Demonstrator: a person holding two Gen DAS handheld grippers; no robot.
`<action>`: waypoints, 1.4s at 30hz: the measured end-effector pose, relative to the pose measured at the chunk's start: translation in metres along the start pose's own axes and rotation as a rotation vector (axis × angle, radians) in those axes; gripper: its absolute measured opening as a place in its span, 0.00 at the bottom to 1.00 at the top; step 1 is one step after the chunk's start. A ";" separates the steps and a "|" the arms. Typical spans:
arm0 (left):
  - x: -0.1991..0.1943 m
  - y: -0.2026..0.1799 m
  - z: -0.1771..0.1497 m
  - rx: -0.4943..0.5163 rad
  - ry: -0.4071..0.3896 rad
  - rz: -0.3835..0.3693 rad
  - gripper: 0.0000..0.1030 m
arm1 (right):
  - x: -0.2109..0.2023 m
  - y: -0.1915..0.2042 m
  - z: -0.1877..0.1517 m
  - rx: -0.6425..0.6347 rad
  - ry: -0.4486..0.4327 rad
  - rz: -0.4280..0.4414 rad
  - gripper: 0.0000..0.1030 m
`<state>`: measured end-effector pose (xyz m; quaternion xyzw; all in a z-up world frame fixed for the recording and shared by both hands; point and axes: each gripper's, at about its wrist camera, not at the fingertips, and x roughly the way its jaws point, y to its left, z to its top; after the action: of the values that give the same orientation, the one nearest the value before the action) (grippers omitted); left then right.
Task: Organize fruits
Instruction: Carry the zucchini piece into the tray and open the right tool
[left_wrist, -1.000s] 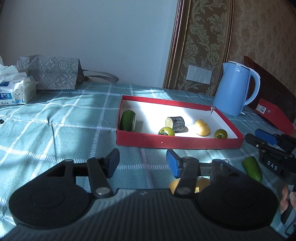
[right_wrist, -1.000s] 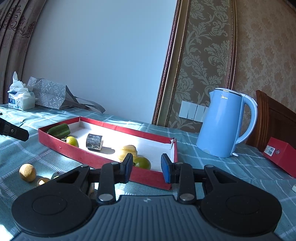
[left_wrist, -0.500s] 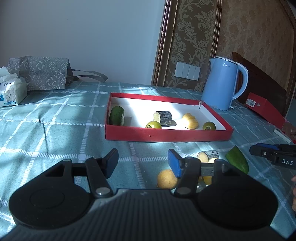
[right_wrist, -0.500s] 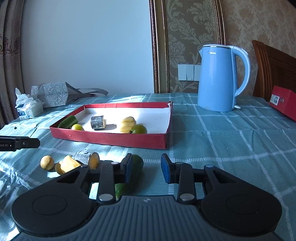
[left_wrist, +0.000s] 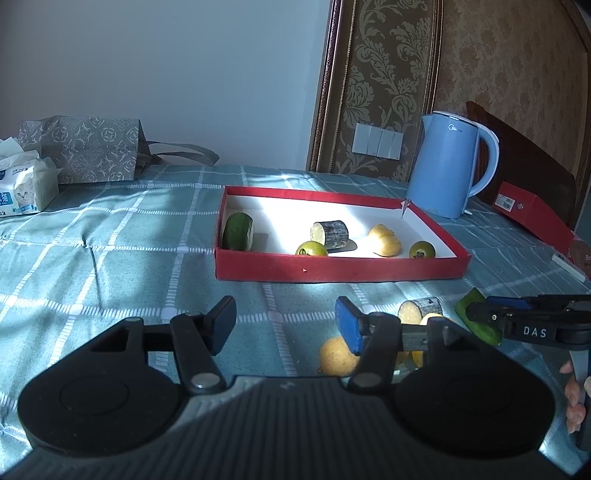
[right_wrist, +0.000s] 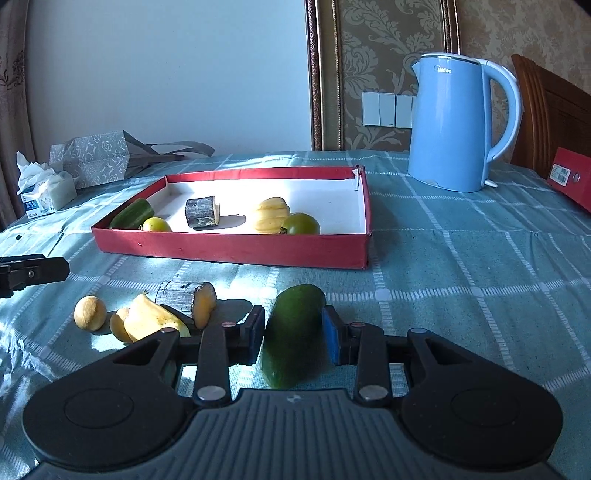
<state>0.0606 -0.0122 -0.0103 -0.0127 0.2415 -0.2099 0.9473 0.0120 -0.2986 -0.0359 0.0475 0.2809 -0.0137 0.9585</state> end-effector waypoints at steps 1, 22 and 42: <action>0.000 0.001 0.000 -0.002 0.000 -0.003 0.54 | 0.003 -0.001 0.001 0.015 0.016 -0.004 0.32; -0.002 0.003 0.001 -0.015 -0.004 -0.020 0.59 | 0.012 0.035 0.058 -0.246 -0.157 -0.067 0.31; 0.006 0.003 -0.001 -0.003 0.029 -0.018 0.62 | 0.081 0.038 0.095 -0.087 -0.067 0.150 0.42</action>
<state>0.0659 -0.0121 -0.0141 -0.0132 0.2553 -0.2183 0.9418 0.1333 -0.2704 0.0029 0.0261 0.2447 0.0688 0.9668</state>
